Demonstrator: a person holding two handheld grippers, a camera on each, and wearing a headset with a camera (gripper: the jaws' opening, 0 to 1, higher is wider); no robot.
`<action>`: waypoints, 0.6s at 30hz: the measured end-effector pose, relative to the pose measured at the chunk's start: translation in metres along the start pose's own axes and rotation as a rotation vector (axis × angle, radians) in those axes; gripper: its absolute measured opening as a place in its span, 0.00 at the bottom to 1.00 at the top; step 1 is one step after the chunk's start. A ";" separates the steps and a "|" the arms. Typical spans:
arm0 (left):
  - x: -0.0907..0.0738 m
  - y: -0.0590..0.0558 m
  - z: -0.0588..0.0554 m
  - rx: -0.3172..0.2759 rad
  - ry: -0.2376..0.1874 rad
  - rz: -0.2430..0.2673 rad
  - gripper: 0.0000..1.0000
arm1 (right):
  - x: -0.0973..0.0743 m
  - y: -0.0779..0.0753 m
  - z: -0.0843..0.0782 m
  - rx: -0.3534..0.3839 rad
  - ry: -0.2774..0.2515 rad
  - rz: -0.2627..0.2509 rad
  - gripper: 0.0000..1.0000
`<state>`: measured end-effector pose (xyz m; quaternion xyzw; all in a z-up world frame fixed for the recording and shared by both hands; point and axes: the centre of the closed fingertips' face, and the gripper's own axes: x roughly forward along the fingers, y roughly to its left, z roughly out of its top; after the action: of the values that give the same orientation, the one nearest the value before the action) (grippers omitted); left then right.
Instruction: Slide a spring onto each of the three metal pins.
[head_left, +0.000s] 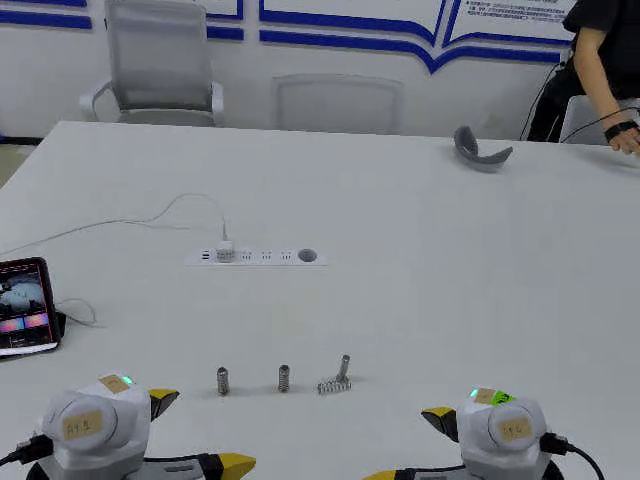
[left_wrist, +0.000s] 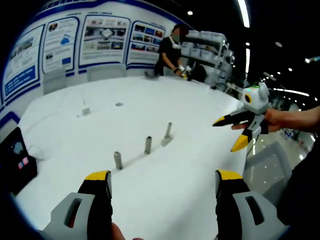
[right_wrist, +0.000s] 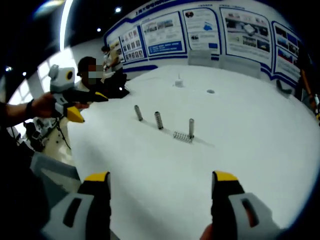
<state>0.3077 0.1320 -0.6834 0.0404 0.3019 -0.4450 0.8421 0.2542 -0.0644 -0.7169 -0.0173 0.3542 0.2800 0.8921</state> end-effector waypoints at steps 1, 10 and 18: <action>0.003 -0.003 0.001 0.005 0.002 -0.005 0.87 | -0.002 -0.001 -0.002 0.002 0.000 -0.002 0.85; 0.027 -0.025 0.004 0.049 0.030 -0.061 0.87 | -0.013 -0.013 -0.013 0.019 0.005 -0.018 0.87; 0.046 -0.041 0.004 0.086 0.057 -0.099 0.86 | -0.019 -0.020 -0.018 0.033 0.005 -0.025 0.88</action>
<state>0.2973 0.0729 -0.6973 0.0739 0.3079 -0.4975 0.8076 0.2418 -0.0946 -0.7217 -0.0076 0.3609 0.2628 0.8948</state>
